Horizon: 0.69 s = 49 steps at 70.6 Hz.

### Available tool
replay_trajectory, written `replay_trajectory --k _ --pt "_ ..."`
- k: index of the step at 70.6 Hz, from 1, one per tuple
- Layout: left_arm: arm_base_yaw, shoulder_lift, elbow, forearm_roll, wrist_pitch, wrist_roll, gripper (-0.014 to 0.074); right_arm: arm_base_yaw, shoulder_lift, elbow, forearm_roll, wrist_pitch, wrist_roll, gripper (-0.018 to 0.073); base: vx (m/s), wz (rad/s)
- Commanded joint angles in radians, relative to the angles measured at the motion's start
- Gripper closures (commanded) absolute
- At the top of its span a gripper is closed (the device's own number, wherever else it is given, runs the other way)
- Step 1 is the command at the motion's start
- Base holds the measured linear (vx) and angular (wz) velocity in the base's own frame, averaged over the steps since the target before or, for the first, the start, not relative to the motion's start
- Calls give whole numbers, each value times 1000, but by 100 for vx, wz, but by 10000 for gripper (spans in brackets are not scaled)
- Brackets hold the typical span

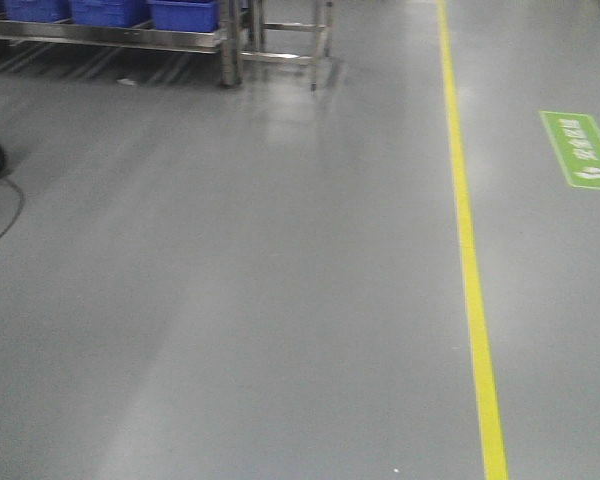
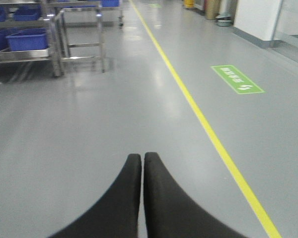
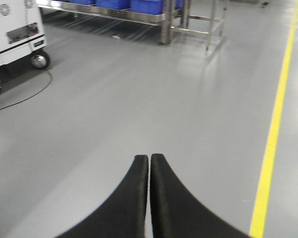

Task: Move and align brake pads A on conveyor
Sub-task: 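Drive the base away from the conveyor down the corridor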

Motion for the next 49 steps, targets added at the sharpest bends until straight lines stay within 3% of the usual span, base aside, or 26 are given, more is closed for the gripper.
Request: replay_trajectory --k 1,49 --pt "-7 7 -26 -17 -60 0 603 -3 9 -28 -7 -74 1 568 -1 -49" --pt "-7 7 -26 -17 -60 0 603 -3 9 -28 -7 -74 4 568 10 -18"
